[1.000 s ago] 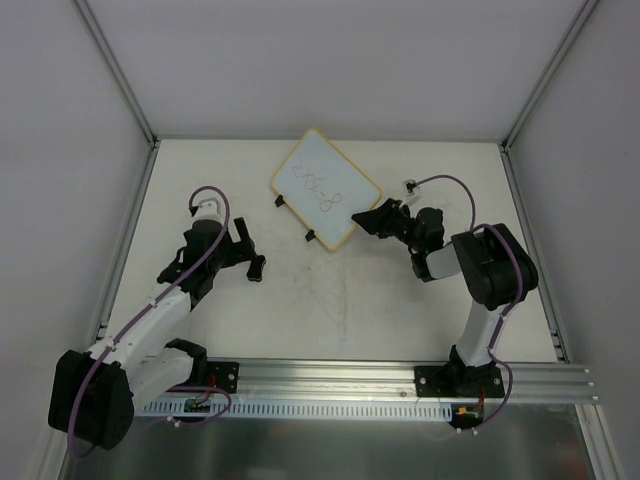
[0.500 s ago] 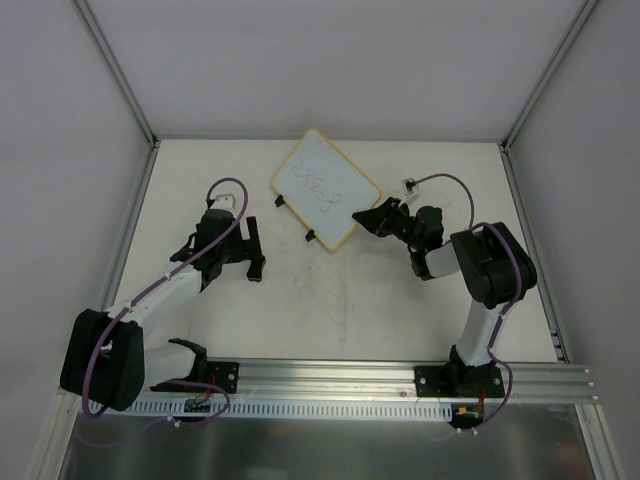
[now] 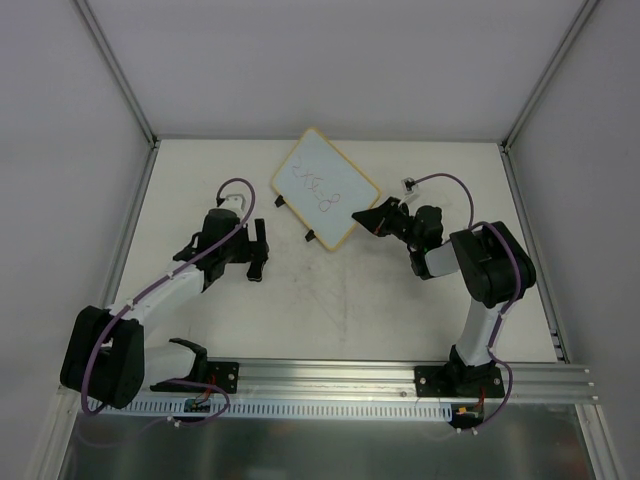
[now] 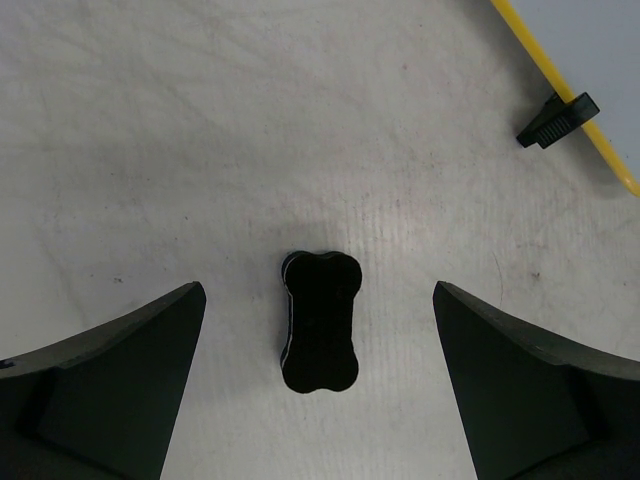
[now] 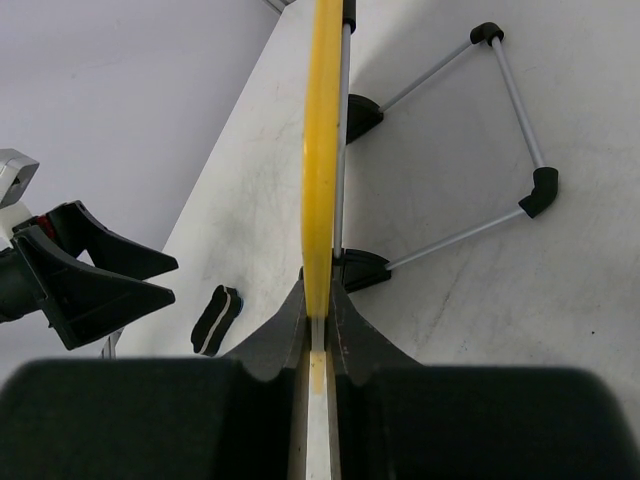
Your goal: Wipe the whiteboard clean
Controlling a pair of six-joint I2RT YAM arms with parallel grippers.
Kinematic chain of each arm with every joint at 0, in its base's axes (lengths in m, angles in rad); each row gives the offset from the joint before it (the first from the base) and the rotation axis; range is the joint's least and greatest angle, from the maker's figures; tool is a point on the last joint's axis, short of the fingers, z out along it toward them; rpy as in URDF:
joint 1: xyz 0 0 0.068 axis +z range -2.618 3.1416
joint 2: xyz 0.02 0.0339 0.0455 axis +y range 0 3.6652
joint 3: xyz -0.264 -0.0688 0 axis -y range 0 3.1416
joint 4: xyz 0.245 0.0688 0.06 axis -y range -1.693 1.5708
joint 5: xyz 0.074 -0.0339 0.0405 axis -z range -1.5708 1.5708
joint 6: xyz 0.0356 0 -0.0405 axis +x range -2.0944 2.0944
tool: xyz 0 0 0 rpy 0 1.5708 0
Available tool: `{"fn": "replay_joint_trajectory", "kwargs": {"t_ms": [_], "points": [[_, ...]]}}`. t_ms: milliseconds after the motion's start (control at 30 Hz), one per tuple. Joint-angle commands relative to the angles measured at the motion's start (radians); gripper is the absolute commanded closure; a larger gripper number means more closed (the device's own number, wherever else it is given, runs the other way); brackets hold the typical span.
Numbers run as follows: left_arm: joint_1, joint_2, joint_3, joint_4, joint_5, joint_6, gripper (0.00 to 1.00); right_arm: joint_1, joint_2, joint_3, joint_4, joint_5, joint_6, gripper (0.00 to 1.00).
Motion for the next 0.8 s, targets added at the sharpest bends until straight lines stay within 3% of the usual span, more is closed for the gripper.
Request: {"fn": "replay_joint_trajectory", "kwargs": {"t_ms": [0, 433, 767], "points": [[-0.017, 0.036, 0.041, -0.009, 0.048, 0.015, 0.01, 0.007, 0.002, 0.033, 0.167, -0.012, -0.017, 1.0], [-0.032, 0.143, 0.081, -0.08, 0.042, 0.006, 0.03, 0.005, 0.008, 0.05, 0.162, -0.031, 0.003, 1.0], [-0.052, 0.266, 0.158, -0.164, 0.011, 0.007, 0.2, 0.001, 0.004, 0.05, 0.162, -0.038, 0.009, 1.0]]}}
